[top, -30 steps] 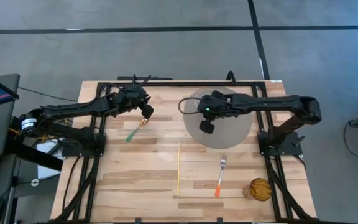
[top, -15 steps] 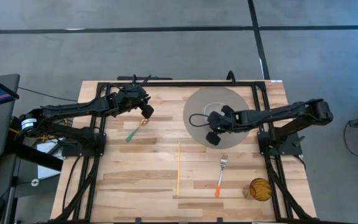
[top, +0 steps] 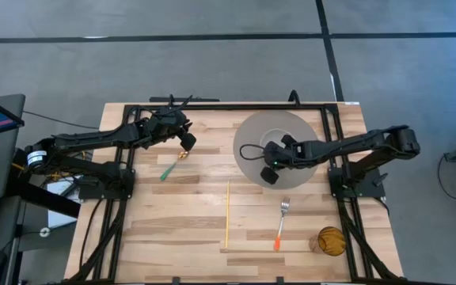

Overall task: Pick & Place Utensil
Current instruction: Put the gray bowl on the gray mat, then put the green spoon into the gray bowl on the gray mat

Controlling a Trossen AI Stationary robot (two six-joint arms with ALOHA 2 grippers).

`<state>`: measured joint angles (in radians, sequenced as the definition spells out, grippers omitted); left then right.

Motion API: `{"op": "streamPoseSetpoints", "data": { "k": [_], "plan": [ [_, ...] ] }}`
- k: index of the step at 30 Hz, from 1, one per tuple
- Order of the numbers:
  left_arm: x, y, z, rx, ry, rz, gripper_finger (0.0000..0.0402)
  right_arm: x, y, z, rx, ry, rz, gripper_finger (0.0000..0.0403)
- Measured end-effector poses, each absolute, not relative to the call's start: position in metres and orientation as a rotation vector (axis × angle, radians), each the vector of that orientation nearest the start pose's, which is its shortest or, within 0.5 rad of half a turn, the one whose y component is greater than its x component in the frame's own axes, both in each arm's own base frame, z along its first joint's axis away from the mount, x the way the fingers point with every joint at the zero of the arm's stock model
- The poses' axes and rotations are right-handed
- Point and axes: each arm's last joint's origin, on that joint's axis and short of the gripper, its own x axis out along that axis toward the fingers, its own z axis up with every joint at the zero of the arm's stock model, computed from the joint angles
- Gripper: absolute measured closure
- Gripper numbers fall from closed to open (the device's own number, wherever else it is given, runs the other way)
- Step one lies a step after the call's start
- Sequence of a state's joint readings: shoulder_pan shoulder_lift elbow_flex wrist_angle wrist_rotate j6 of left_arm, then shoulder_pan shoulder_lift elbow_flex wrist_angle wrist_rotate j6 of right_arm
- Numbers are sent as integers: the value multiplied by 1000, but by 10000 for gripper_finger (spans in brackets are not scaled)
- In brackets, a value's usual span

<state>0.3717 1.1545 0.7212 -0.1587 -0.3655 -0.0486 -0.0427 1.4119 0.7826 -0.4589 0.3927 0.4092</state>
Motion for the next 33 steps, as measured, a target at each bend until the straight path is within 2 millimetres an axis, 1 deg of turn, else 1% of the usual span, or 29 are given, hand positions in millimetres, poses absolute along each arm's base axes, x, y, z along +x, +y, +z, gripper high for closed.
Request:
{"op": "streamPoseSetpoints", "data": {
  "k": [5,11,14,16,19,23,25,28,31,33],
  "plan": [
    [219,97,244,-47,587,730,334,254,-16,184,176,984,-590,360],
    [219,97,244,-47,585,730,334,255,-16,185,178,976,-588,355],
    [219,97,244,-47,585,730,334,253,-16,187,166,1012,-589,353],
    [219,97,244,-47,585,730,334,253,-14,195,168,1049,-601,353],
    [219,97,244,-47,585,730,334,253,-12,211,183,1094,-625,353],
    [219,97,244,-47,585,729,334,260,-7,237,173,1080,-606,352],
    [220,96,243,-55,591,705,334,265,-4,247,151,1046,-575,352],
    [218,92,237,-90,660,605,334,274,1,256,68,949,-543,352],
    [212,87,227,-145,765,520,334,284,7,262,-9,850,-490,352],
    [206,84,216,-168,842,491,334,289,10,266,-56,802,-447,352]
  ]
}}
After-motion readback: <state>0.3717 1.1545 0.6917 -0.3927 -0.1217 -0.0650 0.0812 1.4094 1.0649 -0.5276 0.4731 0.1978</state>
